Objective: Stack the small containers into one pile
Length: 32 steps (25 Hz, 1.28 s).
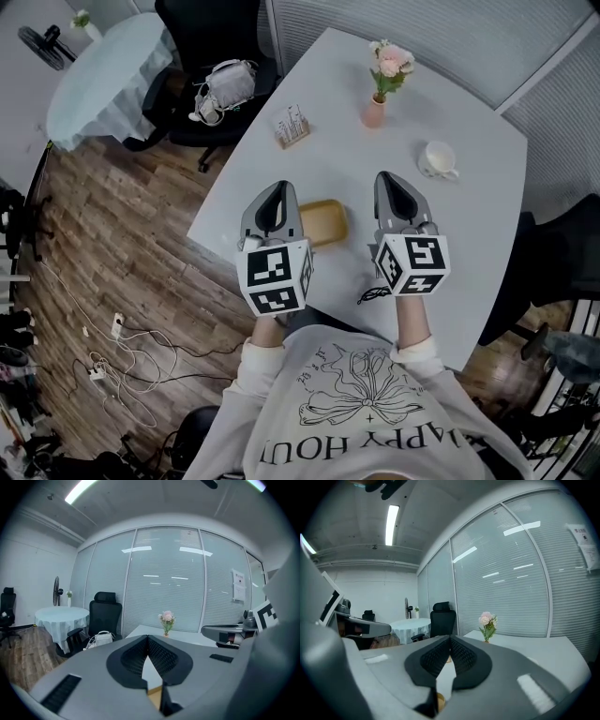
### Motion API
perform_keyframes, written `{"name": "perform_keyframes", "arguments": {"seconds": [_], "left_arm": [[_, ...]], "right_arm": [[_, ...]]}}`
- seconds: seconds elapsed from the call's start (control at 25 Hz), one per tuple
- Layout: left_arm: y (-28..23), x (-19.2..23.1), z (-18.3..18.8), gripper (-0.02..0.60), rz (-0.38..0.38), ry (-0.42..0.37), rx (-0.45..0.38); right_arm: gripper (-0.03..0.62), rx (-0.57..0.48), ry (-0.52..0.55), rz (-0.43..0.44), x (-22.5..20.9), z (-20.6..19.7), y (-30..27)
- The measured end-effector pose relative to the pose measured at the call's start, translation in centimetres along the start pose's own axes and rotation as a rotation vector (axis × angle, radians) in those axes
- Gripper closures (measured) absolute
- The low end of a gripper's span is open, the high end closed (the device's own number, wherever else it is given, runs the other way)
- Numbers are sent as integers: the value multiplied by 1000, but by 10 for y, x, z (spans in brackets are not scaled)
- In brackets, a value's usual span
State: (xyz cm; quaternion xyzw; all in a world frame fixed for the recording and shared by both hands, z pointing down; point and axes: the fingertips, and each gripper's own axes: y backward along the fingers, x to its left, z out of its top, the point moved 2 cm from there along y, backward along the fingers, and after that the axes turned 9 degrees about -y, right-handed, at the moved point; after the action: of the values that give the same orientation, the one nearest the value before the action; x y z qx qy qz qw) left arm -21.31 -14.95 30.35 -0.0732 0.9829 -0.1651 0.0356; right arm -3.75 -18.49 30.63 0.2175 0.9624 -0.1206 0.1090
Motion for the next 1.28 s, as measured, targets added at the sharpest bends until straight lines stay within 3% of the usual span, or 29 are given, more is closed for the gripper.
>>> {"name": "perform_keyframes", "arguments": {"seconds": [1.28], "left_arm": [[18,7,15,575,49,-19,-37]], "right_arm": [[583,-49,-14,-20,-4,20,10]]}}
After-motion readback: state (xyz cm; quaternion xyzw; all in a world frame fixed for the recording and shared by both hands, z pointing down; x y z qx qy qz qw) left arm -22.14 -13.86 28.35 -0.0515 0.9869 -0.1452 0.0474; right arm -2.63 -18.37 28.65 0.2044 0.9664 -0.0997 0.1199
